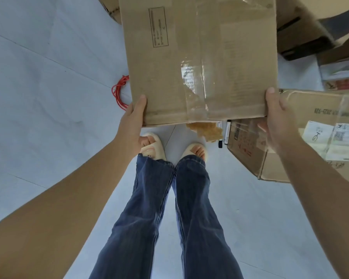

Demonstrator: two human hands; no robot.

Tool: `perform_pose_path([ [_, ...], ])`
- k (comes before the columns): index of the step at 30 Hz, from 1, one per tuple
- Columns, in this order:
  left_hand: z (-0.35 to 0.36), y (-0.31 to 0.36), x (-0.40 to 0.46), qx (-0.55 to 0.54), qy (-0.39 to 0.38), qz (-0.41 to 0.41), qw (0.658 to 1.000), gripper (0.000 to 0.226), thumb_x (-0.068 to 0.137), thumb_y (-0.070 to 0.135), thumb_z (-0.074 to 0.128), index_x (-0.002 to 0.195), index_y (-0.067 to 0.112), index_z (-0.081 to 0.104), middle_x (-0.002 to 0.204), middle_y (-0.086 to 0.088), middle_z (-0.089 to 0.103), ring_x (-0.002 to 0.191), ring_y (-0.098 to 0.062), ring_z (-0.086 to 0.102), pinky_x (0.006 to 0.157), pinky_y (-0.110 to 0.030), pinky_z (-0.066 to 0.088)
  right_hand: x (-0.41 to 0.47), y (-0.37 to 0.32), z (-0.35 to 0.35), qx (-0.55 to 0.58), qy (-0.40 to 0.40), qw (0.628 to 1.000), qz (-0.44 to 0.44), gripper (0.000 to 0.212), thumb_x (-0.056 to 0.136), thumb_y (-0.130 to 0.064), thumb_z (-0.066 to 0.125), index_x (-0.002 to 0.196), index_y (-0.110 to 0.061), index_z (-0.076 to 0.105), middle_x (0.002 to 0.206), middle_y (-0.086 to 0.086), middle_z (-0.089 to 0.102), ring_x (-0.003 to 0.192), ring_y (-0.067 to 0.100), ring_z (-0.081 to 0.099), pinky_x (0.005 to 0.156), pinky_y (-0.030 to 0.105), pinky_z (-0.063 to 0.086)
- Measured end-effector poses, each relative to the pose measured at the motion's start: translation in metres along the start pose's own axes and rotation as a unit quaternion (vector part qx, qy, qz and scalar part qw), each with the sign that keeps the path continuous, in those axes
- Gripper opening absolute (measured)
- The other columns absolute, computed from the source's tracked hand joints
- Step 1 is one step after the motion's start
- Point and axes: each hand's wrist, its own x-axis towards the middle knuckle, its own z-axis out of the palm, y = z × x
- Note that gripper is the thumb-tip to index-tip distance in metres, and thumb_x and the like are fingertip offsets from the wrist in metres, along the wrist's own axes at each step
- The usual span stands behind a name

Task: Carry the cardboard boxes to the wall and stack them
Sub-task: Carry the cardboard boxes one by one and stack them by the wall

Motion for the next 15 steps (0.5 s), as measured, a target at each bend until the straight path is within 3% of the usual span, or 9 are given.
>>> perform_pose_path([
  [2,0.004,0.016,-0.032,-0.020,0.012,0.029,0.999,0.028,0.094,0.052,0.047,0.117,0.037,0.045,0.108,0.017,0.053,0.095,-0.003,0.052,0.076,-0.032,0.045,-0.022,-0.030,-0.008,0.027,0.030,0.999,-0.030,0.028,0.097,-0.046,0.046,0.104,-0.023,0.059,0.086,-0.009,0.061,0.063,0.000,0.063,0.055,0.018,0.051],
  [3,0.007,0.026,-0.048,-0.042,0.020,0.041,0.998,0.026,0.094,0.051,0.047,0.116,0.037,0.047,0.102,0.020,0.054,0.089,0.000,0.052,0.072,-0.031,0.047,-0.032,-0.046,-0.009,0.030,0.045,0.998,-0.041,0.023,0.098,-0.045,0.044,0.097,-0.028,0.060,0.082,-0.012,0.059,0.066,0.003,0.062,0.060,0.022,0.050],
  [5,0.012,0.049,-0.076,-0.084,0.023,0.058,0.994,0.029,0.093,0.049,0.050,0.118,0.035,0.050,0.102,0.018,0.058,0.092,-0.002,0.057,0.080,-0.036,0.052,-0.052,-0.077,-0.012,0.043,0.063,0.996,-0.052,0.023,0.096,-0.046,0.046,0.086,-0.034,0.062,0.082,-0.014,0.059,0.079,0.012,0.060,0.073,0.036,0.049],
  [7,0.013,0.072,-0.101,-0.085,0.021,0.063,0.994,0.031,0.091,0.048,0.052,0.119,0.034,0.052,0.109,0.014,0.060,0.098,-0.007,0.058,0.086,-0.040,0.051,-0.069,-0.103,-0.017,0.067,0.077,0.994,-0.039,0.020,0.097,-0.043,0.046,0.087,-0.034,0.061,0.087,-0.017,0.061,0.086,0.009,0.061,0.083,0.041,0.052],
  [9,0.009,0.091,-0.126,-0.070,0.021,0.073,0.995,0.025,0.090,0.047,0.052,0.111,0.033,0.053,0.109,0.012,0.057,0.092,-0.005,0.056,0.082,-0.036,0.052,-0.088,-0.119,-0.024,0.064,0.088,0.993,-0.040,0.019,0.097,-0.043,0.045,0.094,-0.032,0.060,0.089,-0.018,0.060,0.090,0.008,0.059,0.085,0.043,0.052],
  [12,-0.004,0.110,-0.175,-0.056,0.017,0.091,0.994,0.024,0.093,0.044,0.049,0.113,0.031,0.047,0.093,0.017,0.050,0.077,0.000,0.047,0.073,-0.034,0.049,-0.134,-0.144,-0.032,0.051,0.098,0.993,-0.036,0.020,0.095,-0.049,0.044,0.101,-0.035,0.056,0.091,-0.019,0.056,0.086,0.006,0.055,0.093,0.054,0.048],
  [15,-0.023,0.123,-0.235,-0.068,0.014,0.107,0.992,0.022,0.095,0.043,0.048,0.112,0.031,0.041,0.086,0.019,0.046,0.072,0.002,0.044,0.066,-0.032,0.046,-0.181,-0.171,-0.037,0.055,0.087,0.993,-0.050,0.017,0.096,-0.043,0.043,0.089,-0.039,0.058,0.087,-0.022,0.054,0.081,0.000,0.050,0.097,0.057,0.044],
])
